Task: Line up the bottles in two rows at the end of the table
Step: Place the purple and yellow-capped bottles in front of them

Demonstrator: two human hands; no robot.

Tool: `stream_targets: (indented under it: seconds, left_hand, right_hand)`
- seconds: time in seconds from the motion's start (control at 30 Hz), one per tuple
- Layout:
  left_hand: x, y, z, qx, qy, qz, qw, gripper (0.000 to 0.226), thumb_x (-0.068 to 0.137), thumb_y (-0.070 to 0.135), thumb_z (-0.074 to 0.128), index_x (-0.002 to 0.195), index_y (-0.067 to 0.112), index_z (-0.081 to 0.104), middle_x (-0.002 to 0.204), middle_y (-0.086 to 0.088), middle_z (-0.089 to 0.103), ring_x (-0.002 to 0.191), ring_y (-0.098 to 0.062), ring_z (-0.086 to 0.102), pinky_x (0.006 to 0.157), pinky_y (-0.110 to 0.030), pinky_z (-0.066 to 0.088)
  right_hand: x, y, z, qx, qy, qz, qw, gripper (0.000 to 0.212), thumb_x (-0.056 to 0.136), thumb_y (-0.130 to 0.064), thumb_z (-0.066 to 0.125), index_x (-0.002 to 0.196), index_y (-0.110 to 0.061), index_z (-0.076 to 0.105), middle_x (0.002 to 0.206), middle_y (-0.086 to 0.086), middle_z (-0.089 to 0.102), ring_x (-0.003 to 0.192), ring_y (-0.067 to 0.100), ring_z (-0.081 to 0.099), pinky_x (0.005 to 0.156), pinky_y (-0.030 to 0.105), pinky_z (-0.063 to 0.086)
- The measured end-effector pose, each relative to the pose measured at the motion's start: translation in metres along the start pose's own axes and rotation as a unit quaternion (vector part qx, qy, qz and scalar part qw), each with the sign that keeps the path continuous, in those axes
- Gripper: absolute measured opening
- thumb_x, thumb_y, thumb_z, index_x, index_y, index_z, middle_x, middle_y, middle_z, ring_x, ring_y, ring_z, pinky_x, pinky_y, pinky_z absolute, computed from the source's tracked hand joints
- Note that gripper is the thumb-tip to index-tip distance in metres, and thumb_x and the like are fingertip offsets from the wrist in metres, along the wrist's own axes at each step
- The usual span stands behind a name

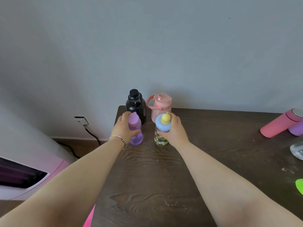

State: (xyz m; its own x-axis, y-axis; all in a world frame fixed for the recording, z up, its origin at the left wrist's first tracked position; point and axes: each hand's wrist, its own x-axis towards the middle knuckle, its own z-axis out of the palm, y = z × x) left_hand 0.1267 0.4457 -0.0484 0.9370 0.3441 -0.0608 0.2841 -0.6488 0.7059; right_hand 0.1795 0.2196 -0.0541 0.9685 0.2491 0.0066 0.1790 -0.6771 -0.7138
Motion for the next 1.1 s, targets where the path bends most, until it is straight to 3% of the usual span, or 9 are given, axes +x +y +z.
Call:
stream_targets:
  seconds: [0.3,0.47,0.6,0.73,0.9,1.1]
  left_hand:
    - [-0.002,0.0,0.003,0.013,-0.011,-0.006,1.0,0.09,0.067,0.026,0.083,0.14,0.027,0.029,0.139,-0.007,0.04,0.114,-0.031,0.05,0.091,-0.041,0.047]
    - [-0.008,0.003,-0.001,0.057,-0.005,0.016,0.998,0.104,0.066,0.03,0.084,0.148,0.022,0.02,0.148,-0.009,0.03,0.132,-0.03,0.032,0.105,-0.045,0.038]
    - [-0.016,0.012,-0.008,0.144,0.008,0.062,0.988,0.102,0.071,0.04,0.078,0.15,0.021,0.017,0.154,-0.009,0.021,0.139,-0.03,0.022,0.11,-0.045,0.03]
    - [-0.024,0.025,-0.014,0.276,0.015,0.153,0.949,0.091,0.08,0.047,0.067,0.15,0.019,0.016,0.156,-0.011,0.018,0.141,-0.032,0.019,0.114,-0.045,0.021]
    - [-0.034,0.047,-0.011,0.381,0.004,0.252,0.89,0.084,0.087,0.052,0.055,0.151,0.018,0.012,0.158,-0.011,0.014,0.146,-0.029,0.009,0.117,-0.046,0.012]
    - [-0.048,0.085,0.012,0.417,-0.016,0.341,0.843,0.076,0.087,0.05,0.051,0.148,0.017,0.018,0.152,-0.011,0.026,0.141,-0.031,0.021,0.115,-0.043,0.018]
  right_hand:
    - [-0.003,0.004,0.0,-0.045,-0.009,-0.015,0.999,0.094,0.071,-0.035,0.086,0.145,-0.024,0.03,0.13,0.004,0.041,0.114,0.026,0.05,0.086,0.045,0.051]
    - [-0.001,0.0,-0.011,-0.147,-0.055,-0.023,0.987,0.108,0.072,-0.037,0.085,0.154,-0.017,0.018,0.141,0.009,0.037,0.123,0.031,0.043,0.093,0.047,0.048]
    - [-0.009,-0.003,-0.022,-0.194,-0.056,-0.037,0.979,0.109,0.075,-0.038,0.083,0.155,-0.012,0.014,0.148,0.011,0.034,0.128,0.032,0.041,0.095,0.043,0.046]
    - [-0.022,-0.006,-0.033,-0.257,-0.028,-0.055,0.964,0.1,0.08,-0.045,0.077,0.154,-0.009,0.019,0.148,0.012,0.037,0.131,0.032,0.041,0.105,0.043,0.038]
    - [-0.042,-0.002,-0.057,-0.367,0.022,-0.068,0.927,0.082,0.089,-0.047,0.065,0.15,-0.009,0.027,0.151,0.01,0.036,0.143,0.028,0.027,0.117,0.048,0.019]
    - [-0.072,0.018,-0.094,-0.42,0.043,-0.031,0.906,0.076,0.09,-0.053,0.059,0.147,-0.008,0.034,0.151,0.009,0.036,0.146,0.029,0.02,0.119,0.05,0.013]
